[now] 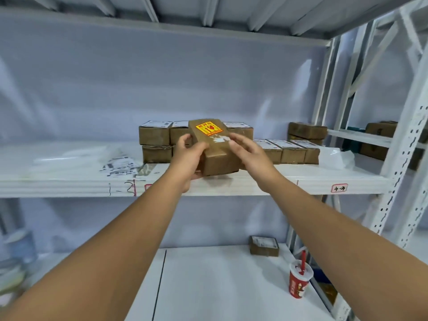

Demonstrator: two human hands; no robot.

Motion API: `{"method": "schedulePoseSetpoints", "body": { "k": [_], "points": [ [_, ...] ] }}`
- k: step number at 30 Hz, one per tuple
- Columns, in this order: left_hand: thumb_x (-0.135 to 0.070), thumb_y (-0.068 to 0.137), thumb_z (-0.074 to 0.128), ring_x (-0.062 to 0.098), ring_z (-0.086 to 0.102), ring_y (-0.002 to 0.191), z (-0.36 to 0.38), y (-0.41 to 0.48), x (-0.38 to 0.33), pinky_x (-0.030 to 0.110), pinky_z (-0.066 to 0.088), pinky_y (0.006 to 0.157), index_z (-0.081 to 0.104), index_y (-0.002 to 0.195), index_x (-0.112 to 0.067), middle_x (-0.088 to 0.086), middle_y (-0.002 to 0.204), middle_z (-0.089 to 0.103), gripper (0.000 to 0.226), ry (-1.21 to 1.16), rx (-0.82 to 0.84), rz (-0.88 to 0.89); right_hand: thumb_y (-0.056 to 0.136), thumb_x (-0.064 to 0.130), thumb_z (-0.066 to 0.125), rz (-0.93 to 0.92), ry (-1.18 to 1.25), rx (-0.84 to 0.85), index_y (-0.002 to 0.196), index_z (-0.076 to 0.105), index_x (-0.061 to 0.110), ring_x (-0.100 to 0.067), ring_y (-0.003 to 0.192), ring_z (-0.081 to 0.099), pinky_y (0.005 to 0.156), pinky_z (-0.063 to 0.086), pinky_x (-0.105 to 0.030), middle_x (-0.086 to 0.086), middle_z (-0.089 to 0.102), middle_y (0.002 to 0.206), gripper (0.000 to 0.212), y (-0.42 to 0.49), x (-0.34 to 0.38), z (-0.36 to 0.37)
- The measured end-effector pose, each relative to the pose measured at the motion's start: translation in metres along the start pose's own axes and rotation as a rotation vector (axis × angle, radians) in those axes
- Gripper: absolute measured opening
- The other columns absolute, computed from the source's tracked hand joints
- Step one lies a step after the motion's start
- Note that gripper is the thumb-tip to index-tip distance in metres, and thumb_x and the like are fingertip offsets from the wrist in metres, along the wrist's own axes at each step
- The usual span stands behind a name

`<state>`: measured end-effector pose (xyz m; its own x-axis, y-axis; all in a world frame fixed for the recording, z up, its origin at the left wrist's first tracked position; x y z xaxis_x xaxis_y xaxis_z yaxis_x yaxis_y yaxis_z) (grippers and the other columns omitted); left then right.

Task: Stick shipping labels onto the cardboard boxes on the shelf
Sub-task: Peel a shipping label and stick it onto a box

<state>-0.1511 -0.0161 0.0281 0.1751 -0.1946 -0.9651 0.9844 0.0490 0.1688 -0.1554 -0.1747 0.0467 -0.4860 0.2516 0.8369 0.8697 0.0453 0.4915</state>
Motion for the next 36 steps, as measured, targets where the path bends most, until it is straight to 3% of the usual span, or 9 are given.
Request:
{"method": "schedulePoseSetpoints", "body": {
  "k": [3, 6, 10, 16, 21, 25, 29, 34, 36],
  "points": [
    [-0.021, 0.091, 0.056, 0.013, 0.060, 0.089, -0.015, -0.001, 0.014, 0.036, 0.055, 0.069, 0.047, 0.125, -0.023, 0.001, 0.109, 0.062, 0.035, 0.018, 0.055, -0.063, 0.090, 0.037, 0.062, 0.068, 0.003, 0.125, 0.129, 0.056, 0.030, -0.008, 0.118, 0.054, 0.096, 0.045, -0.024, 0.006, 0.057, 0.130, 0.040, -0.001, -0.011, 0.029],
    [-0.027, 0.093, 0.055, 0.013, 0.063, 0.083, -0.033, 0.005, 0.022, 0.036, 0.056, 0.072, 0.055, 0.113, -0.022, 0.000, 0.098, 0.066, 0.021, 0.150, 0.035, -0.044, 0.085, 0.040, 0.068, 0.095, -0.034, 0.185, 0.127, 0.058, 0.032, -0.009, 0.119, 0.054, 0.104, 0.043, -0.031, 0.006, 0.057, 0.129, 0.044, -0.001, -0.023, 0.050],
    [-0.051, 0.091, 0.045, 0.026, 0.065, 0.091, -0.059, 0.017, 0.017, 0.036, 0.053, 0.081, 0.067, 0.104, -0.015, 0.008, 0.096, 0.070, 0.044, 0.591, -0.095, 0.057, 0.081, 0.041, 0.070, 0.079, -0.104, 0.212, 0.129, 0.058, 0.030, -0.004, 0.121, 0.049, 0.098, 0.040, -0.019, 0.010, 0.054, 0.131, 0.050, 0.004, -0.027, 0.063],
    [-0.053, 0.096, 0.032, 0.030, 0.062, 0.079, -0.067, 0.033, 0.005, 0.033, 0.048, 0.068, 0.060, 0.072, -0.010, 0.011, 0.078, 0.066, 0.056, 0.948, -0.166, 0.156, 0.082, 0.049, 0.065, 0.035, -0.183, 0.212, 0.117, 0.061, 0.036, -0.005, 0.116, 0.052, 0.084, 0.042, -0.011, 0.011, 0.056, 0.127, 0.037, 0.020, -0.027, 0.068],
    [-0.046, 0.096, 0.035, 0.029, 0.059, 0.086, -0.072, 0.053, 0.004, 0.032, 0.043, 0.069, 0.063, 0.082, -0.014, 0.008, 0.085, 0.065, 0.045, 1.011, -0.203, 0.205, 0.085, 0.047, 0.062, 0.040, -0.117, 0.193, 0.109, 0.063, 0.037, -0.007, 0.115, 0.054, 0.098, 0.045, -0.026, 0.007, 0.059, 0.124, 0.026, 0.034, -0.034, 0.069],
    [-0.021, 0.093, 0.042, 0.033, 0.061, 0.093, -0.070, 0.060, 0.007, 0.032, 0.047, 0.071, 0.068, 0.101, -0.021, 0.009, 0.098, 0.068, 0.028, 1.113, -0.178, 0.294, 0.086, 0.044, 0.062, 0.061, -0.093, 0.215, 0.112, 0.065, 0.033, -0.004, 0.114, 0.053, 0.091, 0.043, -0.016, 0.009, 0.058, 0.125, 0.028, 0.043, -0.040, 0.071],
    [-0.011, 0.084, 0.050, 0.031, 0.055, 0.103, -0.070, 0.061, 0.008, 0.032, 0.041, 0.073, 0.063, 0.111, -0.017, 0.011, 0.107, 0.062, 0.031, 1.552, -0.230, 0.376, 0.091, 0.051, 0.050, 0.115, -0.051, 0.185, 0.116, 0.060, 0.031, -0.002, 0.110, 0.053, 0.076, 0.039, -0.016, 0.014, 0.060, 0.119, 0.034, 0.053, -0.043, 0.066],
    [-0.012, 0.087, 0.050, 0.031, 0.050, 0.107, -0.097, 0.070, 0.000, 0.035, 0.042, 0.076, 0.060, 0.108, -0.004, 0.014, 0.112, 0.054, 0.026, 1.755, -0.369, 0.287, 0.095, 0.047, 0.050, 0.329, -0.029, -0.041, 0.096, 0.064, 0.017, -0.010, 0.056, 0.051, 0.051, 0.039, -0.018, -0.003, 0.060, 0.086, 0.033, 0.063, -0.073, 0.040],
    [-0.017, 0.089, 0.050, 0.032, 0.052, 0.108, -0.118, 0.077, 0.001, 0.034, 0.043, 0.078, 0.061, 0.109, -0.007, 0.014, 0.113, 0.055, 0.026, 1.736, -0.400, 0.163, 0.095, 0.036, 0.055, 0.381, 0.024, -0.082, 0.086, 0.064, 0.015, -0.013, 0.050, 0.047, 0.040, 0.036, -0.016, -0.009, 0.059, 0.083, 0.025, 0.062, -0.081, 0.035]
  ]
}}
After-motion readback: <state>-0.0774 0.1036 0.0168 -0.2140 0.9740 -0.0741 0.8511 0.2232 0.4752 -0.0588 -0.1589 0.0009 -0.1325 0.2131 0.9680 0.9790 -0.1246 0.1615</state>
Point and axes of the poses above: each hand's wrist, its own y-axis towards the middle knuckle, its own z-axis out of the palm, x = y × z, the point moved 9 cm from there along y, towards the middle knuckle
